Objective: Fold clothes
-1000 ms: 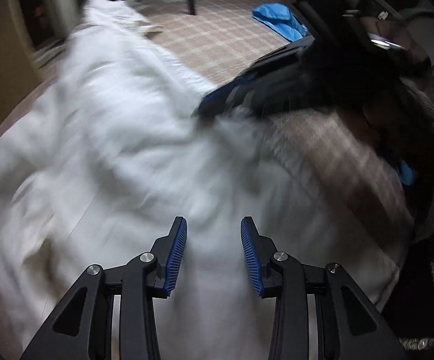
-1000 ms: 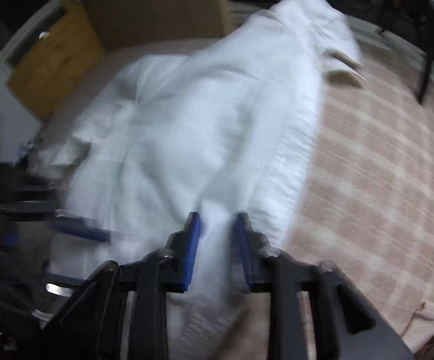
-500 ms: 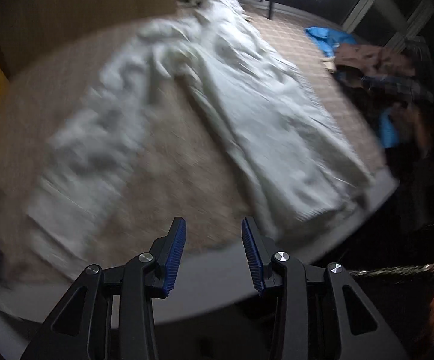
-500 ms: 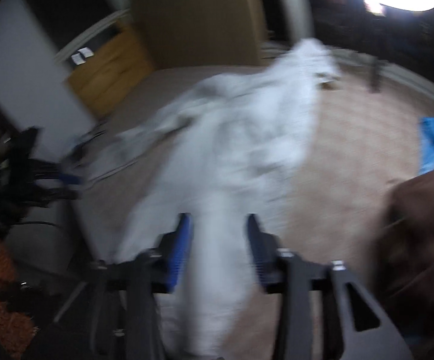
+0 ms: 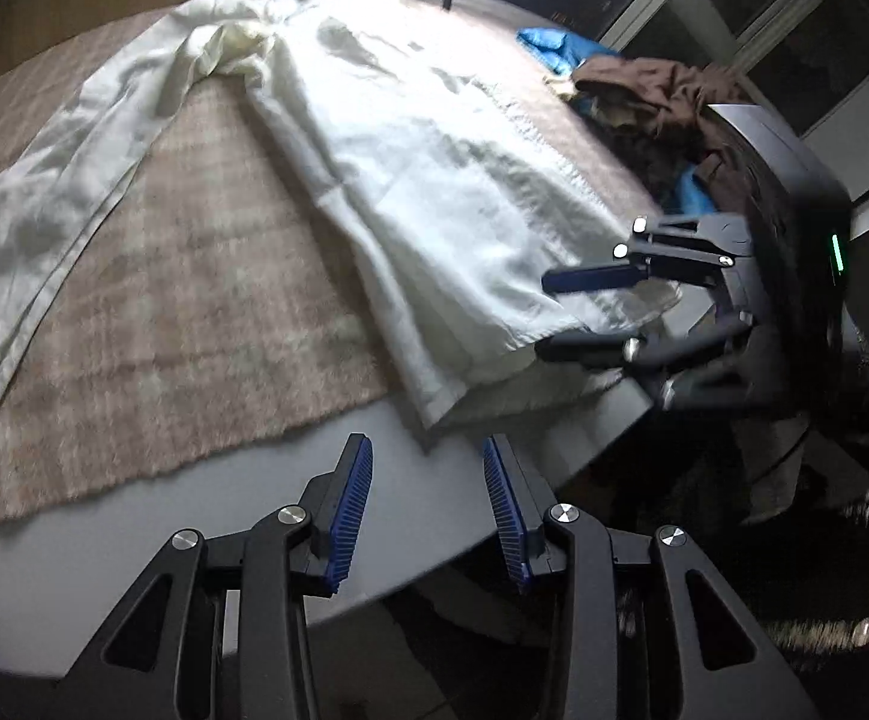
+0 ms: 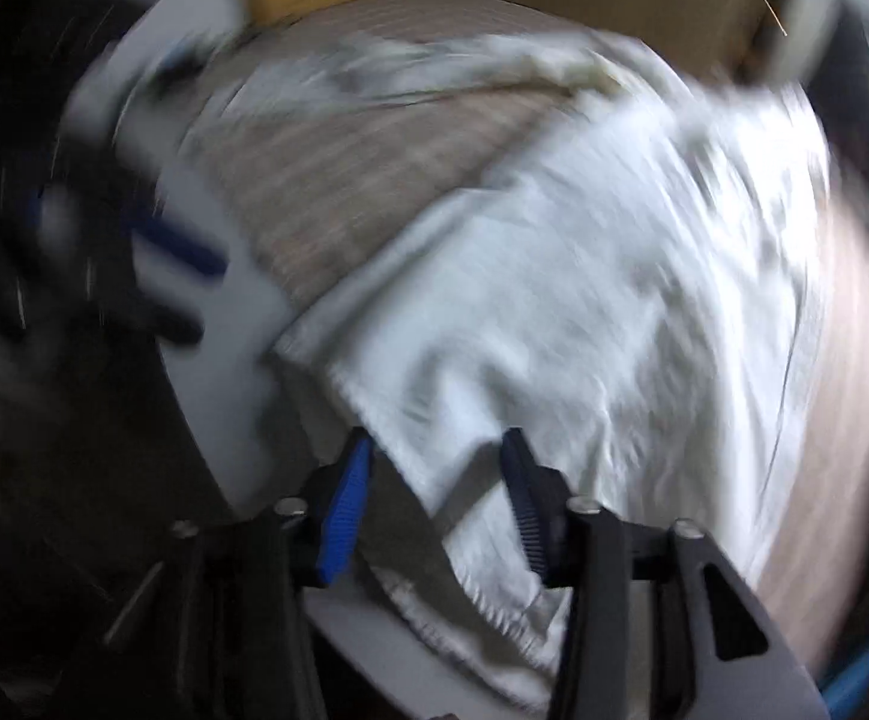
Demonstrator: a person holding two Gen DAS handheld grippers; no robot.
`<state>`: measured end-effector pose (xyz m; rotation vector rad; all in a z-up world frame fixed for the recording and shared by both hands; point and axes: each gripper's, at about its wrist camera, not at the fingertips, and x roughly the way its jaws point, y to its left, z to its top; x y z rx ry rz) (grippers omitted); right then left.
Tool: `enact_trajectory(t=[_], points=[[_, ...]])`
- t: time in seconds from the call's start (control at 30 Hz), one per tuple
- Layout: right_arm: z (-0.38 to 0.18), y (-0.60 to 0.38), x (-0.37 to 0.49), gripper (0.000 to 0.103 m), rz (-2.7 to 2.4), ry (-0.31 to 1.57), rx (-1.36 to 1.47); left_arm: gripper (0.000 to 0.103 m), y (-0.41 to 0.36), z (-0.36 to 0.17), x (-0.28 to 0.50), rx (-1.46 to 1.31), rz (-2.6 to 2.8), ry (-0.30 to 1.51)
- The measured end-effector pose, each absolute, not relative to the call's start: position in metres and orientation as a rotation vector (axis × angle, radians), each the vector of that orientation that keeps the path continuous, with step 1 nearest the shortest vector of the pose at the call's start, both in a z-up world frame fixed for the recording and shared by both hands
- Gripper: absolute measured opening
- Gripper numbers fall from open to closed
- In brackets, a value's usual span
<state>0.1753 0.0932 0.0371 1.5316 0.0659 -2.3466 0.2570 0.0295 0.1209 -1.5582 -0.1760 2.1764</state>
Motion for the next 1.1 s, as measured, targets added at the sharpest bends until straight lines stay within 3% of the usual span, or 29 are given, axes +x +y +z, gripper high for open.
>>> enact_trajectory(t=[0.07,0.23,0.57,0.8,1.0,1.1], points=[[0.038,0.118,0.169,0.025,-2.367,-0.151,1.562,0.037,0.04,0.118,0.251,-1.532,2.184,-0.136],[0.027,0.161,0.161,0.021,-2.301,-0.622,1.576,0.037,0.066,0.121,0.247,-1.474,2.17,-0.049],[0.026,0.172,0.167,0.022,-2.238,-0.786,1.535,0.035,0.076,0.105,0.235,-1.525,2.151,0.085],[0.015,0.204,0.167,0.021,-2.193,-1.103,1.479,0.033,0.047,0.12,0.239,-1.535,2.208,-0.041],[0.026,0.189,0.168,0.022,-2.242,-0.909,1.518,0.034,0.06,0.151,0.238,-1.448,2.185,-0.073],[0.041,0.165,0.172,0.022,-2.303,-0.676,1.521,0.034,0.072,0.14,0.23,-1.488,2.144,-0.053]])
